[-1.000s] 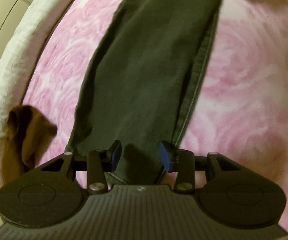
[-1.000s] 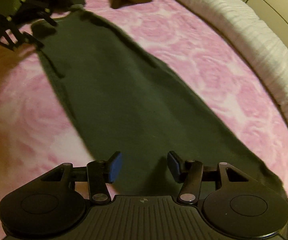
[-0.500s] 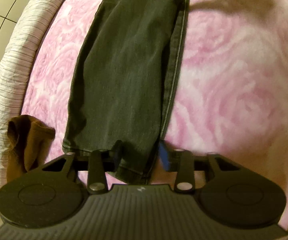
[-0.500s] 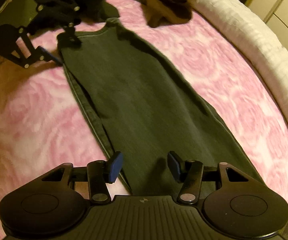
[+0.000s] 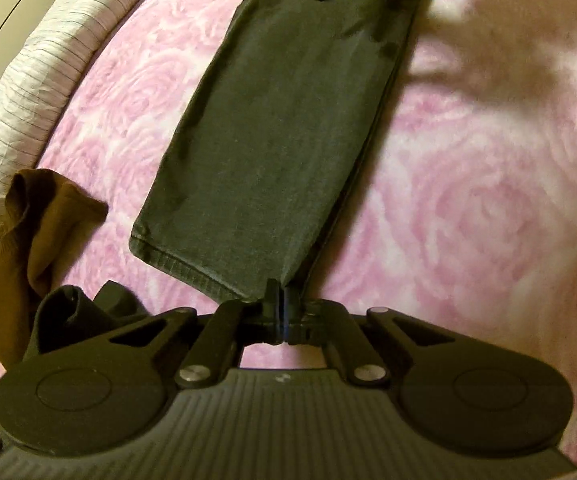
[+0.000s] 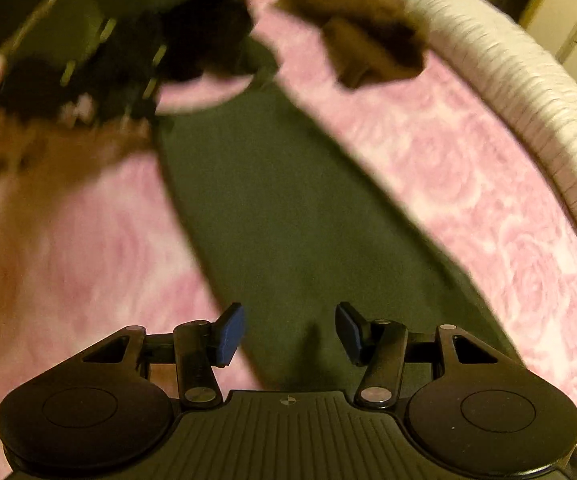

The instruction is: Fold clothes

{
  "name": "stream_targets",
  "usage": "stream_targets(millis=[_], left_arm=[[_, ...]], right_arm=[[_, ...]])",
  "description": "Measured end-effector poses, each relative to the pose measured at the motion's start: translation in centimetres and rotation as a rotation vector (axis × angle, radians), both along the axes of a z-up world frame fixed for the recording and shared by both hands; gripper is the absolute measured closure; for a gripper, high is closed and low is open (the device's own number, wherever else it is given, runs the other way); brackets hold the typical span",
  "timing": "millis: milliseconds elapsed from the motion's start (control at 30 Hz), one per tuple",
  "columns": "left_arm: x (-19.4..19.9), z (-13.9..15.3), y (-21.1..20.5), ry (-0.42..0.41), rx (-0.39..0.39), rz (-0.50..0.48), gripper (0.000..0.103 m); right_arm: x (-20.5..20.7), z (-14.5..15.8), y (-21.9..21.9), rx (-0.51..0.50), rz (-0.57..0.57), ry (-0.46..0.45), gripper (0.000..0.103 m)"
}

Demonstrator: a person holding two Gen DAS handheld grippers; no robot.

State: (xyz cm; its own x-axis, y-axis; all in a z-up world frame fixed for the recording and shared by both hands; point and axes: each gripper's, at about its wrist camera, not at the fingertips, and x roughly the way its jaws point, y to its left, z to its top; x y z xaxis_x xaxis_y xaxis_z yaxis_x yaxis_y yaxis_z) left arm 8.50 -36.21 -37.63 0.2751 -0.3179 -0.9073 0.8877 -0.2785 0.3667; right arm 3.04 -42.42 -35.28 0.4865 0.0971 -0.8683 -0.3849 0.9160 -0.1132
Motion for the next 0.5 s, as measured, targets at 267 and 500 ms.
stream_targets(millis=[267, 500], left_arm=[[-0.1, -1.0, 0.3, -0.007, -0.03, 0.033, 0.103], [-0.1, 0.5, 0.9, 0.05, -0.077, 0.135, 0.097]], right_arm=[[10.6, -3.1, -1.2, 0.132, -0.159, 0.013, 0.05], [14.3, -3.8, -3.5, 0.242, -0.303, -0.029, 0.051]])
